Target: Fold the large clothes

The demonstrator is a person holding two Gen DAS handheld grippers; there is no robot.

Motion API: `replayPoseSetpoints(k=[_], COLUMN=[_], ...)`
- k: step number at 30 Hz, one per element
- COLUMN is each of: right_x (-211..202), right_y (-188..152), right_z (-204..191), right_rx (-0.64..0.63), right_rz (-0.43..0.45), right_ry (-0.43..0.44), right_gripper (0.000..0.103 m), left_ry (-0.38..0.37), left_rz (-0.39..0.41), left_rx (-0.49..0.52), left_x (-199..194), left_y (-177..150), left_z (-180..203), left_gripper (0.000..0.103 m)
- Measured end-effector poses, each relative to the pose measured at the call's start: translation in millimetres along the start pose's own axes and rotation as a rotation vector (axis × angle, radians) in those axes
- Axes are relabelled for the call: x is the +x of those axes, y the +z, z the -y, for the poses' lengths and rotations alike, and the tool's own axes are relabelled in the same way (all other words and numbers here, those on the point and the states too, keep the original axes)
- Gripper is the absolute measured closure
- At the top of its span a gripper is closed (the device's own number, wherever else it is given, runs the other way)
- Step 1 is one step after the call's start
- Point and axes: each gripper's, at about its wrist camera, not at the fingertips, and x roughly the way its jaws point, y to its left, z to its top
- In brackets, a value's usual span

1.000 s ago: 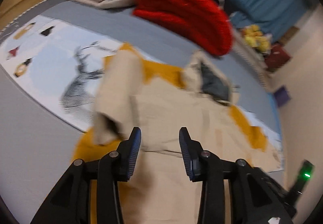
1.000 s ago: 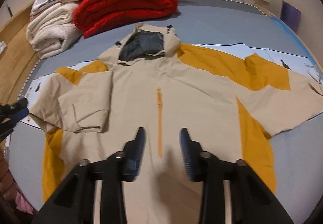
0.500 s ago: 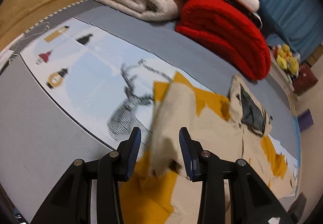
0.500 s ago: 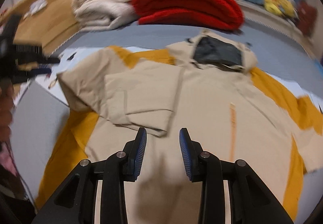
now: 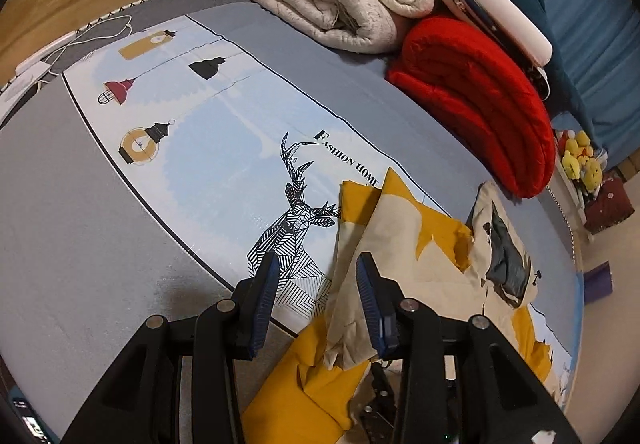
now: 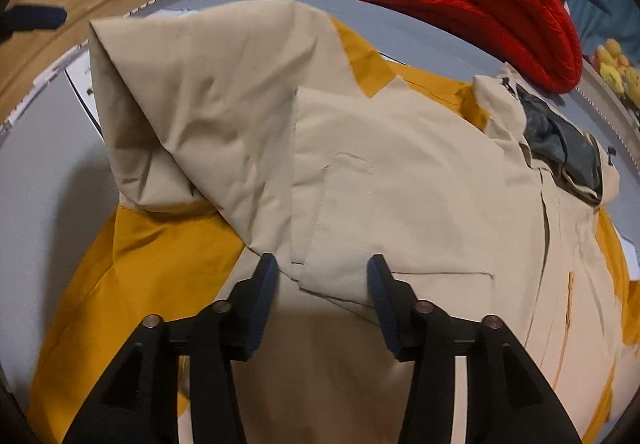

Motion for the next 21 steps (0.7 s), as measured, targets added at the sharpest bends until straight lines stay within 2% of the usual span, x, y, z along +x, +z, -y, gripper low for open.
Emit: replayPoseSetpoints(k=[3,4,5,6,7,8,11,15,21], right_x=[4.7,3.2,1.3,-1.1,-4.2,-11.7,-46.3,-103.0,-161.3], right_y=[1.7,1.5,2.1,3.1,4.8,5.4,3.9,-14.3,-76.7], right_z=[-8.1,-7.7,-4.8,0.0,3.7,11.5,44.4,103.3,200.4], right_rx=[-0.040,-0.040,-0.033,-0.018,-0.005,0.020,0.111,0.271,0.533], right_rz=[-0.026,-0.024,-0.022,-0.016,-0.008,0.004,0.079,0.175,0.211], right_ry=[-0.048,-0.059,-0.074,-0.075,-0.074,-0.073,-0.068,-0.055,-0.049], right_gripper=[0.051,0.058,0.070,0.075,0.099,0.103,0.103,0.103,0.103], left_ry=[-0.003,-0.002,-0.001,0.003,0.005,0.006,0.008,0.006,-0.005], left_rz=[0.009,0.013,0.017,0.021,0.022,0.021,0.017,0.011,-0.013], left_rx=[0.010,0.013,0.013,0.012,0.012,0.013,0.025,0.064,0.164], left_x=[-3.7,-5.0,-5.9,-6.9,-7.3,-7.2,-5.7,-3.1,5.8], left_y=[1.5,2.1,2.6,3.0,3.1,3.0,1.8,-2.0,-13.9], left_z=[0.8,0.4,0.0,-0.9,-1.8,-2.3,-1.0,8.2,33.8], left_gripper=[0.067,0.067,0.067,0.067,0.067,0.067,0.067,0.067,0.067])
